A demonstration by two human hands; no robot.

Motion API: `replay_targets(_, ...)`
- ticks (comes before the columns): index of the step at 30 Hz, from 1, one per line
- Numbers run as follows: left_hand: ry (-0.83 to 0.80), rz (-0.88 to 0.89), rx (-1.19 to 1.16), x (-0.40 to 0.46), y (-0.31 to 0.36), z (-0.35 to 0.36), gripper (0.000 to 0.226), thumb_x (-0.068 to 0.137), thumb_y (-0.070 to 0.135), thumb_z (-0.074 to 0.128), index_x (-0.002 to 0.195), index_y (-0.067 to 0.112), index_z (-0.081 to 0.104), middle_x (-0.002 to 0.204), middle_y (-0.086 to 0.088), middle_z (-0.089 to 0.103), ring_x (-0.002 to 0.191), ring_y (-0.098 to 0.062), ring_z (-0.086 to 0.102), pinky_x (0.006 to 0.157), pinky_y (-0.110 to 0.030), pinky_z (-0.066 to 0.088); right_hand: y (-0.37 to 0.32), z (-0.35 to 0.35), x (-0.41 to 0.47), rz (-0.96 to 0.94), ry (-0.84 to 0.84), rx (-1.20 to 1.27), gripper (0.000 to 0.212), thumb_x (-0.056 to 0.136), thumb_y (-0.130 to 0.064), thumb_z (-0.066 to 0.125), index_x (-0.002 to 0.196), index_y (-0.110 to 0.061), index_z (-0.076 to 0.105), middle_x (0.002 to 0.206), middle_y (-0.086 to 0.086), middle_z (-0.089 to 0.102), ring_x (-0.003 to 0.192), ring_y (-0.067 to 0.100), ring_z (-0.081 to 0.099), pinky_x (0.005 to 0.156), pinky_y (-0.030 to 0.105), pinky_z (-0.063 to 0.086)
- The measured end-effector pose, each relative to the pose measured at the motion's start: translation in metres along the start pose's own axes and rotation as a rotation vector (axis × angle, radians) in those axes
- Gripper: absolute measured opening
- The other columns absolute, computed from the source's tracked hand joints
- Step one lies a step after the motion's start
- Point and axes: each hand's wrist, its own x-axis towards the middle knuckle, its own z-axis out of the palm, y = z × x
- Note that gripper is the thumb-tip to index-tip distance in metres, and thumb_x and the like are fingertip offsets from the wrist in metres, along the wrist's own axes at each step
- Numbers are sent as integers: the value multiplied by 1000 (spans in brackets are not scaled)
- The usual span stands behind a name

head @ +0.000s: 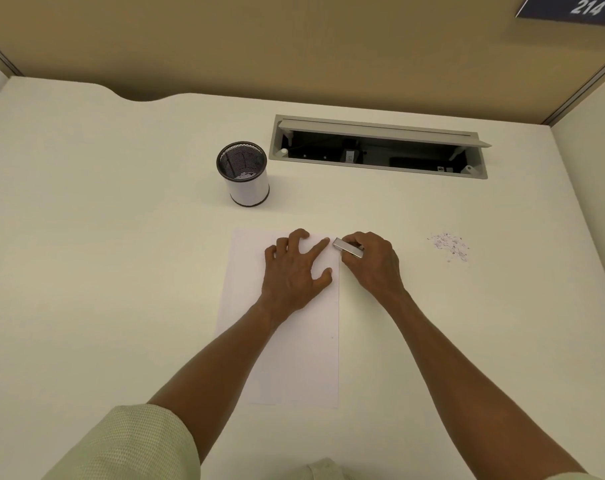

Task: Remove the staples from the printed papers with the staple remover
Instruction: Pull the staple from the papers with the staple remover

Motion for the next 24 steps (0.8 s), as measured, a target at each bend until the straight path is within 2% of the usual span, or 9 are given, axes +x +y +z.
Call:
replay_targets(2,-4,11,10,3,-2,-2,63,84,67,44,142,43,50,138,2,44,116,-25,44,93,-41,36,2,2,0,-40,27,41,18,82,-24,65,99,-26,71,89,-6,67,84,15,62,72,37,50)
replay_targets(7,9,16,5,3,-3,2,64,84,67,44,145,45,46,138,2,41,122,-25,40,95,-41,34,2,4,1,-27,-13,113,28,83,-18,64,108,-26,72,87,1,63,86,19,59,72,34,47)
replay_targets(12,-2,27,15,6,-3,3,66,84,68,44,146,46,43,138,1,42,122,-27,41,90,-41,36,1,5,1,-63,-10,47,32,84,-17,62,113,-25,71,88,1,59,87,20,57,73,30,43)
replay_targets(18,-5,41,40,8,-4,2,67,84,68,43,148,46,41,137,-1,42,120,-27,40,85,-40,35,-2,1,5,-102,-36,9,28,84,-14,63,110,-21,72,86,5,60,82,21,57,67,26,37)
replay_targets(24,-8,51,39,8,-6,3,70,87,75,38,151,46,35,139,-2,39,121,-26,40,86,-40,37,-4,2,8,-106,-44,15,23,85,-11,64,106,-17,73,87,9,62,83,26,60,69,33,47)
